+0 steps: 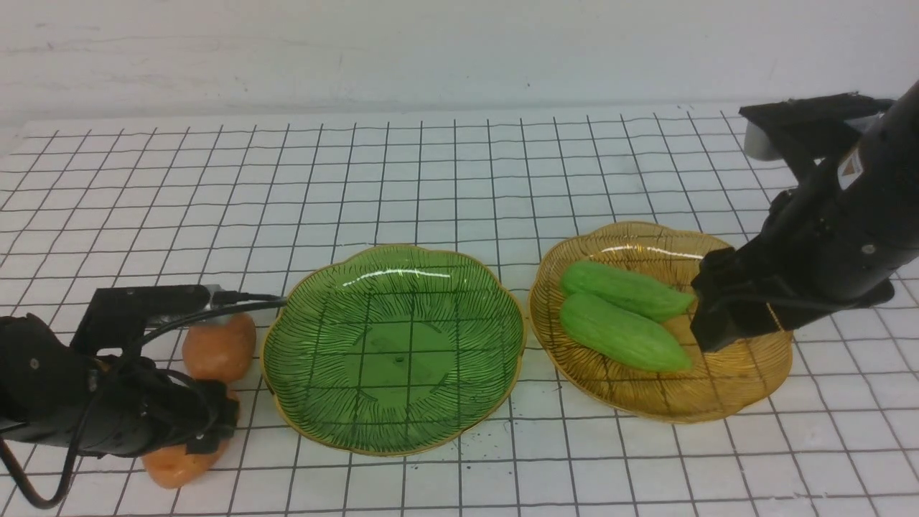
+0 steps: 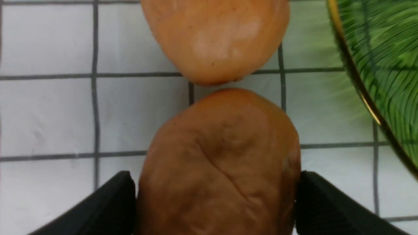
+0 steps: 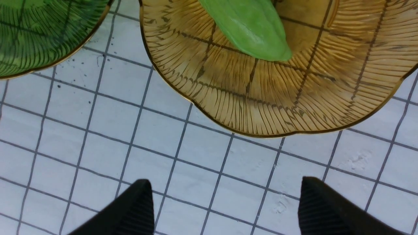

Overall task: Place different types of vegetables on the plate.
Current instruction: 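Put the potatoes from the left side into the left plate with the left gripper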

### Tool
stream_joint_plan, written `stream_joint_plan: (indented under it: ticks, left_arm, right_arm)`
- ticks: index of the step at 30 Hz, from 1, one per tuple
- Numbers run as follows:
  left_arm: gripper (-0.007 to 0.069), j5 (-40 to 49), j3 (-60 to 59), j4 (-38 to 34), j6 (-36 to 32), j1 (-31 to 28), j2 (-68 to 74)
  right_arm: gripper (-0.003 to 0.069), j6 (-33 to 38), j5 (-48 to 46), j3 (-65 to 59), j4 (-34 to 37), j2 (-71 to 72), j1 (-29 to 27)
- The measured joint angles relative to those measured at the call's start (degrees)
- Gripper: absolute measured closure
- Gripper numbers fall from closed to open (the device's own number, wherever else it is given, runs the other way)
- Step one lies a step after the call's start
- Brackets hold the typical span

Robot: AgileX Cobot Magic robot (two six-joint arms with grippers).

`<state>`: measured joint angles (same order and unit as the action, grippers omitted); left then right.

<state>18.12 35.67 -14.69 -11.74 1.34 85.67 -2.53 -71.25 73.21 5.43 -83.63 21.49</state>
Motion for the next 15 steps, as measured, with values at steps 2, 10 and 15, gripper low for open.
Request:
stream_joint_plan:
  ticks: [2,10,15]
  left_arm:
    - [0.0068,0.0,0.1,-0.3,0.0,0.0,0.5]
    - [0.0097,14.5,3.8,0.3,0.1,0.0,-2.7]
    - [0.0097,26.3,13.3,-5.4,0.1,0.8,-6.3]
  right_arm:
    - [0.0123,0.0,0.0,0.0,0.0,0.0,0.0]
    - [0.0123,0.0,0.0,0.0,0.0,0.0,0.0]
    - [0.0123,0.0,0.0,0.0,0.0,0.0,0.0]
